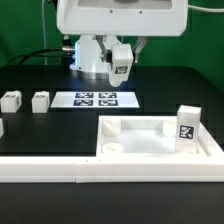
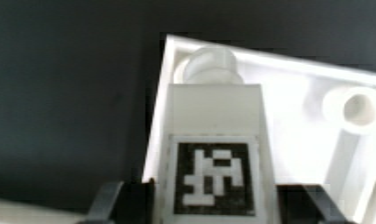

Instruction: Assemble square table

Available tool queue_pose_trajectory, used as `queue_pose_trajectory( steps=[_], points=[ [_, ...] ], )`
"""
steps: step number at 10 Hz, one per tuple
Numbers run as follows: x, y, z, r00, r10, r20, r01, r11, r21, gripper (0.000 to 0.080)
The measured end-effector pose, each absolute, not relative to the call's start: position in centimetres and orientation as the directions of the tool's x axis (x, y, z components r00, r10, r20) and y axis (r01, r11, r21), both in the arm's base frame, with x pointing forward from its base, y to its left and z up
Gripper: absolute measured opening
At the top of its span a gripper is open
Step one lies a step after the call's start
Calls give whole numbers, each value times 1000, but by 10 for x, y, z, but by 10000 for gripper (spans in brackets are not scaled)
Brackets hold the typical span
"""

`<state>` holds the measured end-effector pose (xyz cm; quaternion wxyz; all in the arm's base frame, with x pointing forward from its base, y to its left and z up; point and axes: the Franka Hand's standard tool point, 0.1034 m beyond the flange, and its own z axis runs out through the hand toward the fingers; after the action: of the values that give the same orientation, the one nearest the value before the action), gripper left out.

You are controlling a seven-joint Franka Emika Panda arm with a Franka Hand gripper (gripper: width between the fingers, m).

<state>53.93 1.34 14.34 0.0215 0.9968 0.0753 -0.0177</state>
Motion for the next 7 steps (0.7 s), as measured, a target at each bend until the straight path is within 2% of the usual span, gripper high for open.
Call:
queue_pose_trajectory(
  steps=[1,2,3,4,5,7],
  points=[
    [540,13,138,987,150,63,147,-988,49,293],
    [539,11,125,979,125,162,123,-992,23,293],
    [552,1,126,975,70,212,76,-997,-17,293],
    [580,1,136,966,-4,259,11,-998,-58,293],
    [594,9,138,952,-30,303,-11,-998,-63,293],
    [593,16,136,955,-25,296,-8,-998,-58,293]
  ],
)
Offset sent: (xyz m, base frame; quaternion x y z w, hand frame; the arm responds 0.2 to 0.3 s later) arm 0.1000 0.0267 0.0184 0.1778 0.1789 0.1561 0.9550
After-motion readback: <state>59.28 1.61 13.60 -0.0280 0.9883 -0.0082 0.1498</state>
